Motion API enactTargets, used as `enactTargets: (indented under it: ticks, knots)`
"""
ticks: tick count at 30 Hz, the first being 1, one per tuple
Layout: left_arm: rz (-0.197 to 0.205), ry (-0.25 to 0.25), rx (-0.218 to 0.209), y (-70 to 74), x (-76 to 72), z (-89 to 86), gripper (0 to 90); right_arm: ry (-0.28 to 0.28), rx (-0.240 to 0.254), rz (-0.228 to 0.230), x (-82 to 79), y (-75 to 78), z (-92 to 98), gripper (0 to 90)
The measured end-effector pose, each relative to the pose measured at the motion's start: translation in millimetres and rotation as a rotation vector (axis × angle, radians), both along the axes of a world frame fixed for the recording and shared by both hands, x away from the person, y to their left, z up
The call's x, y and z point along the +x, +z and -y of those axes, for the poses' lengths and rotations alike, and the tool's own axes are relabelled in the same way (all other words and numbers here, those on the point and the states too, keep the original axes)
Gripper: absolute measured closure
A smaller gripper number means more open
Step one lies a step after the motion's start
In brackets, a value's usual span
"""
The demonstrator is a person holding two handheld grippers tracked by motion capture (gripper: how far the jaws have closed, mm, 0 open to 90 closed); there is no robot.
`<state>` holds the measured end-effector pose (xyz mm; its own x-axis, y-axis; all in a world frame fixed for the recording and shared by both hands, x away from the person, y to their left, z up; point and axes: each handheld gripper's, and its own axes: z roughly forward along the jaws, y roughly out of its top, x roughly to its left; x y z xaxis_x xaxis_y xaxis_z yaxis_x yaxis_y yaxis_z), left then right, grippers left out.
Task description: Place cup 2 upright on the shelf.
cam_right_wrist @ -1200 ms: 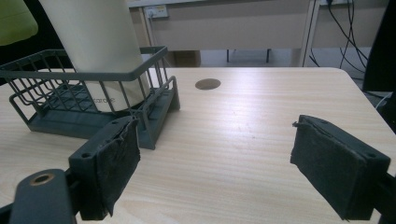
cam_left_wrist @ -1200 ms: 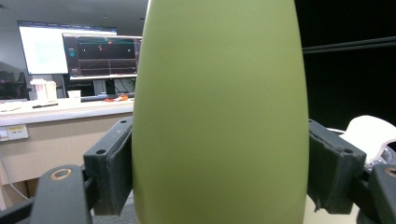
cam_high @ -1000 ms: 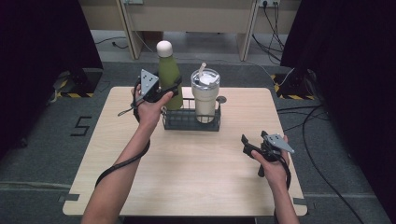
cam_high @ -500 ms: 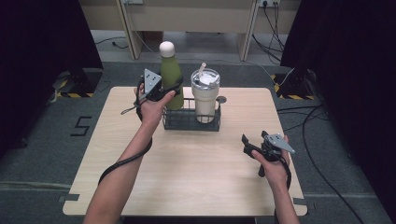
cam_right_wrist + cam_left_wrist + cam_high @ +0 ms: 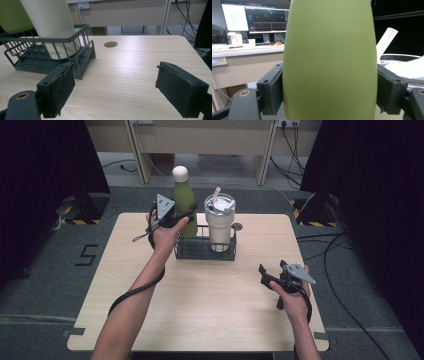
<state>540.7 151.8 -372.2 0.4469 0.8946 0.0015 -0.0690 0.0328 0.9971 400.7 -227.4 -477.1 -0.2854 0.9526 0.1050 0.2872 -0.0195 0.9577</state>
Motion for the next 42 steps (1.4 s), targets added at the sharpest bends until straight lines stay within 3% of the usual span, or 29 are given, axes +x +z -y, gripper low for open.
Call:
enactTargets:
  ticks: [21, 42]
  knots:
    - [-0.041, 0.008, 0.000, -13.8, 9.3, 2.0, 21.4, 0.004, -0.004, -0.003, 0.3, -1.0, -1.4, 15.1]
    - [-0.091, 0.015, 0.027, -34.0, 12.7, 3.1, 21.3, 0.003, 0.000, -0.007, 0.4, -1.8, -1.1, 15.1]
